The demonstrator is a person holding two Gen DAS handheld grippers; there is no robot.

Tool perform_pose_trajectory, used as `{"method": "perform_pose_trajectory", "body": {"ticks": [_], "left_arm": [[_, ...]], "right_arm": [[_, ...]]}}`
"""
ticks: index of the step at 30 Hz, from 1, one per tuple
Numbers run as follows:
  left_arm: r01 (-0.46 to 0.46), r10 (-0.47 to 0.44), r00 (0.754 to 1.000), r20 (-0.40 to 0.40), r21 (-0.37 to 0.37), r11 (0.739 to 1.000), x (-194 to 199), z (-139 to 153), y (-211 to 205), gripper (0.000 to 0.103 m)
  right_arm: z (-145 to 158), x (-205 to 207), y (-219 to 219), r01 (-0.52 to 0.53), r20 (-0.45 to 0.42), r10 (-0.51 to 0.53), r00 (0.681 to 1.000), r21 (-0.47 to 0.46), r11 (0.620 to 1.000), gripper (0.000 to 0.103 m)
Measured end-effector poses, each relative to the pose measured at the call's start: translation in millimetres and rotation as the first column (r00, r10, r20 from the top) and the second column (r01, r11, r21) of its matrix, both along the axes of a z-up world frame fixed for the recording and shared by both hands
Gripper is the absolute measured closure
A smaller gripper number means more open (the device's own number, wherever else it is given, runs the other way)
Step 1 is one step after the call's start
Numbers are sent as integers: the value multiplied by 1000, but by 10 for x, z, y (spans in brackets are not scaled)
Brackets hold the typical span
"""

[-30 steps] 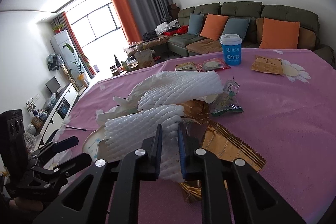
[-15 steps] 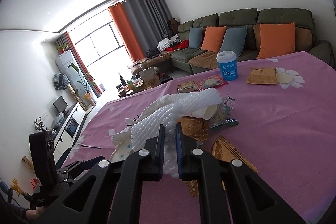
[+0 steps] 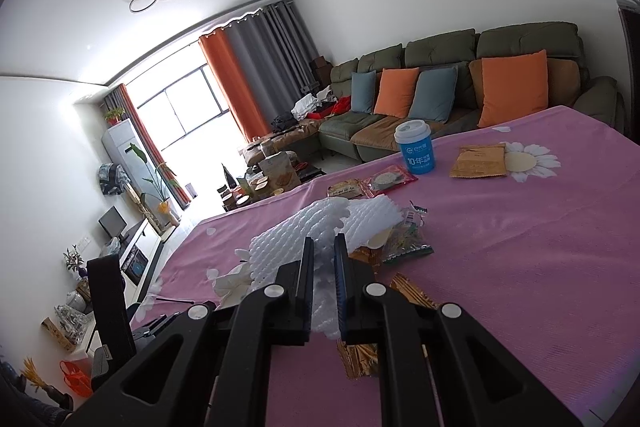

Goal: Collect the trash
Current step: 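Grasp the white paper cup with the left tool and lift it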

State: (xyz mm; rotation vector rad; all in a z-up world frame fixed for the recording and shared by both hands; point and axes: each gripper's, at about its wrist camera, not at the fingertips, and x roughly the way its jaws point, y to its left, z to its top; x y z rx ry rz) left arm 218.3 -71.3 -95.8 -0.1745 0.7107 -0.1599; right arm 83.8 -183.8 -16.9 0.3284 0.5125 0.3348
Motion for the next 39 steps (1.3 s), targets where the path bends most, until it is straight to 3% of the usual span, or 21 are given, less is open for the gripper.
{"method": "perform_pose_trajectory", "body": {"ticks": [1,3,11,20,26,31,36,39], "left_arm": [[-2,2,1000,-4,6,1000,4,-10,1,23],[0,-1,1000,-20,-3,1000,15,-52,28,29],[53,-55,998,-16,-74,996,-88,-55,125,30],[99,-91,994,61,-148,984,-624,214,421,30],[12,4,991,137,-113,993,-960,410,797,30],[-116,130,974,184,-85,990,-1240,550,1232,30],[-263,272,940,204,-72,962,-1520,646,1781,30],[-355,359,908,217,-59,933,-1690,695,2125,30]], "right_arm": [[0,-2,-8,1,0,-1,1000,2,1000,95],[5,-6,-26,3,3,-3,1000,4,1000,95],[60,-68,24,-1,27,1,1000,2,1000,95],[219,-141,129,-19,76,20,997,-10,1000,95],[319,-107,487,-101,99,102,990,-23,995,95],[362,-17,965,-206,109,208,972,-27,978,95],[385,97,1567,-328,107,330,938,-35,944,95],[389,147,1957,-402,106,404,909,-41,915,95]]}}
